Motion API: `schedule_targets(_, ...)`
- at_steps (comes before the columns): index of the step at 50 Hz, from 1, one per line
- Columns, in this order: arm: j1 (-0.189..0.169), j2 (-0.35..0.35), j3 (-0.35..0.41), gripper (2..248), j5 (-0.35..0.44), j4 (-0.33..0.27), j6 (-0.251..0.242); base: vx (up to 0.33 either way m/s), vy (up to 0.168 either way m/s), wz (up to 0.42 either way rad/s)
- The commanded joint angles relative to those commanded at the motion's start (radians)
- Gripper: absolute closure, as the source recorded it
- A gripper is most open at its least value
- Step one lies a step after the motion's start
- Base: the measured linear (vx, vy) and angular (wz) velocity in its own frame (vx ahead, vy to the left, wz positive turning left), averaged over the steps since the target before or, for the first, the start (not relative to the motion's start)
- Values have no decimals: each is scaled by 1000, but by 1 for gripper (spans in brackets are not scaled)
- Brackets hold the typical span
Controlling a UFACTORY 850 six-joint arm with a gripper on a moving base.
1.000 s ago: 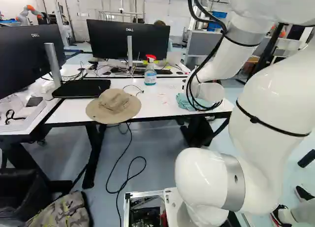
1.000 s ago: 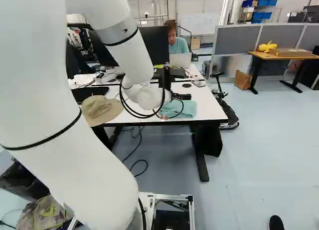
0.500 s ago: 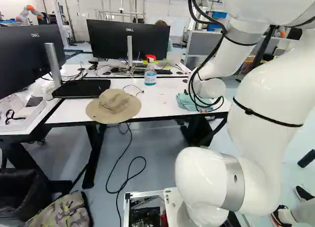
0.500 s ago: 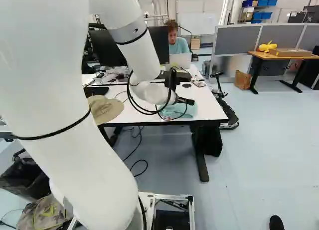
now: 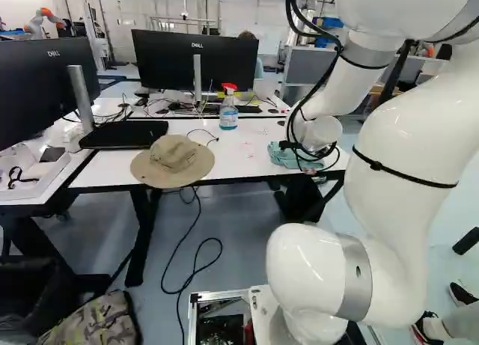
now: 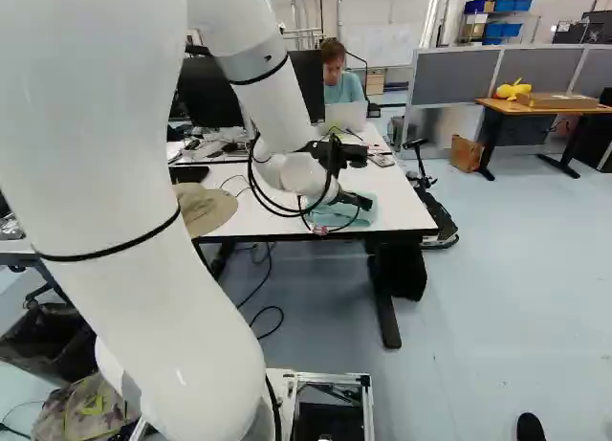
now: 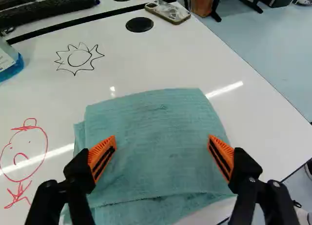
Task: Clean the table with the green towel
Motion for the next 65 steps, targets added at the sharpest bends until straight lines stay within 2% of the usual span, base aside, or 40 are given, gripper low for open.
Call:
schedule_targets(20, 0, -1, -1, 3, -7, 0, 0, 0, 0, 0)
schedule_targets(21, 0, -1, -1, 35, -7, 0, 0, 0, 0, 0)
schedule_targets(25, 0, -1, -1, 35, -7, 0, 0, 0, 0, 0)
schedule_targets(26, 0, -1, -1, 72, -7, 0, 0, 0, 0, 0)
schedule_targets(30, 0, -1, -1, 72, -7, 0, 0, 0, 0, 0)
schedule_targets(31, 0, -1, -1, 107, -7, 0, 0, 0, 0, 0)
schedule_targets(35, 0, -1, -1, 107, -7, 0, 0, 0, 0, 0)
schedule_targets(36, 0, -1, -1, 141, -7, 0, 0, 0, 0, 0)
schedule_targets(41, 0, -1, -1, 141, -7, 0, 0, 0, 0, 0)
schedule_targets(42, 0, -1, -1, 173, -7, 0, 0, 0, 0, 0)
schedule_targets(46, 0, -1, -1, 173, -7, 0, 0, 0, 0, 0)
schedule_targets(47, 0, -1, -1, 198, -7, 0, 0, 0, 0, 0)
schedule_targets(65, 0, 20, 4, 204, -7, 0, 0, 0, 0, 0)
